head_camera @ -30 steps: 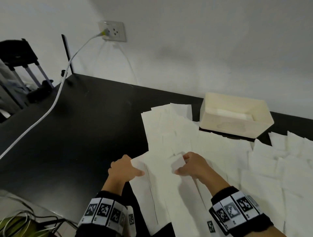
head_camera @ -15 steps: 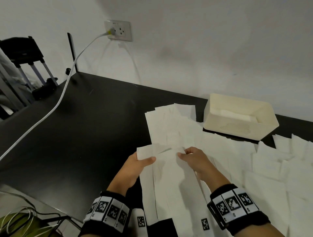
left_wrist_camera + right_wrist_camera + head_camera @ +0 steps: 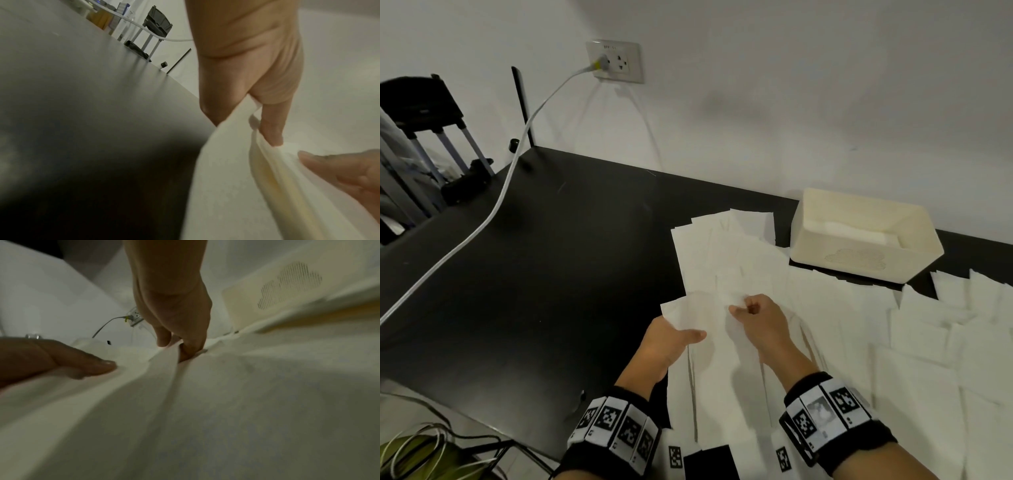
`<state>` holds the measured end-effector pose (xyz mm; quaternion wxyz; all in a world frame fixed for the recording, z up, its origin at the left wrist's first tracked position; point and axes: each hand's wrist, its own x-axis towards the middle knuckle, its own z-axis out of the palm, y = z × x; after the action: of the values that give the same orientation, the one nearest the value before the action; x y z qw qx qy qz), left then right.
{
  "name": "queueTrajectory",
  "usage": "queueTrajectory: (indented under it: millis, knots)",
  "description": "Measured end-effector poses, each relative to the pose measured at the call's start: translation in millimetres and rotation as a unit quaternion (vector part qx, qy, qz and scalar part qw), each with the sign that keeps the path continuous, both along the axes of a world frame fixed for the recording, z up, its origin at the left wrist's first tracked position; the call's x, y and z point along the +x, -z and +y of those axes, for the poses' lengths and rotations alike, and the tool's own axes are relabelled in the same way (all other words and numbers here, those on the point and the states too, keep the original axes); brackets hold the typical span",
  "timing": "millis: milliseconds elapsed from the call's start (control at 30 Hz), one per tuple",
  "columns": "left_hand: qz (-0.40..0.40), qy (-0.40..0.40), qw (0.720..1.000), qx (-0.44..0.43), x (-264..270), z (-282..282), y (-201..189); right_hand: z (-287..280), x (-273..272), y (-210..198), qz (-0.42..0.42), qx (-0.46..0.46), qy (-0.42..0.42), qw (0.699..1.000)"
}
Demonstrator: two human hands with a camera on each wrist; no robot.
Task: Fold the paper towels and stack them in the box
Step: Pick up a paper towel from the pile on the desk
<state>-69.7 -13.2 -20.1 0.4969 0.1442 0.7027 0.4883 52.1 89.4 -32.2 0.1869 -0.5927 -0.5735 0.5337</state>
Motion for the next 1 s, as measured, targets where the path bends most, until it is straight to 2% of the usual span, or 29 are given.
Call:
queueTrajectory:
  millis: [67,133,233,300,367,500,600,700,767,833,1000]
  knots:
    - [-0.013,-0.007,1.0,0.024,-1.6,-2.4,-1.6,6.3,7.7,-6.6,0.023,0.014,0.007,1.0]
    - [-0.03,-0.019,0.998,0.058,-5.3,-4.7,-6.9,12.3,16.9,-16.3,0.064,-0.014,-0.007,0.998]
    - [-0.103,-0.049,0.984,0.138,-11.4,-2.9,-19.6,13.7,32.4,-27.9,0.103,-0.082,-0.124,0.984]
    - [-0.144,-0.07,0.971,0.178,-13.8,3.0,-26.8,12.2,41.7,-33.7,0.089,-0.121,-0.236,0.96]
    - [-0.155,-0.084,0.964,0.197,-13.5,11.1,-31.7,14.3,49.2,-35.0,0.064,-0.113,-0.289,0.948]
    - [-0.154,-0.098,0.965,0.19,-8.7,22.3,-35.1,27.0,60.1,-38.2,0.099,-0.105,-0.193,0.971]
    - [-0.169,-0.114,0.965,0.163,-7.1,23.9,-28.3,30.8,67.4,-37.6,0.098,-0.096,-0.165,0.977]
    - [-0.171,-0.131,0.969,0.122,-3.7,24.2,-17.7,30.2,68.2,-36.6,0.036,-0.068,-0.166,0.983]
    - [-0.142,-0.129,0.977,0.092,0.2,26.1,-9.6,30.8,67.0,-33.3,-0.041,-0.047,-0.194,0.979]
    - [-0.11,-0.128,0.984,0.06,2.7,28.5,-3.4,34.9,67.5,-31.8,-0.092,-0.022,-0.184,0.978]
    - [-0.105,-0.125,0.986,0.033,-1.3,29.9,4.7,49.1,75.5,-41.3,-0.119,0.016,-0.136,0.983]
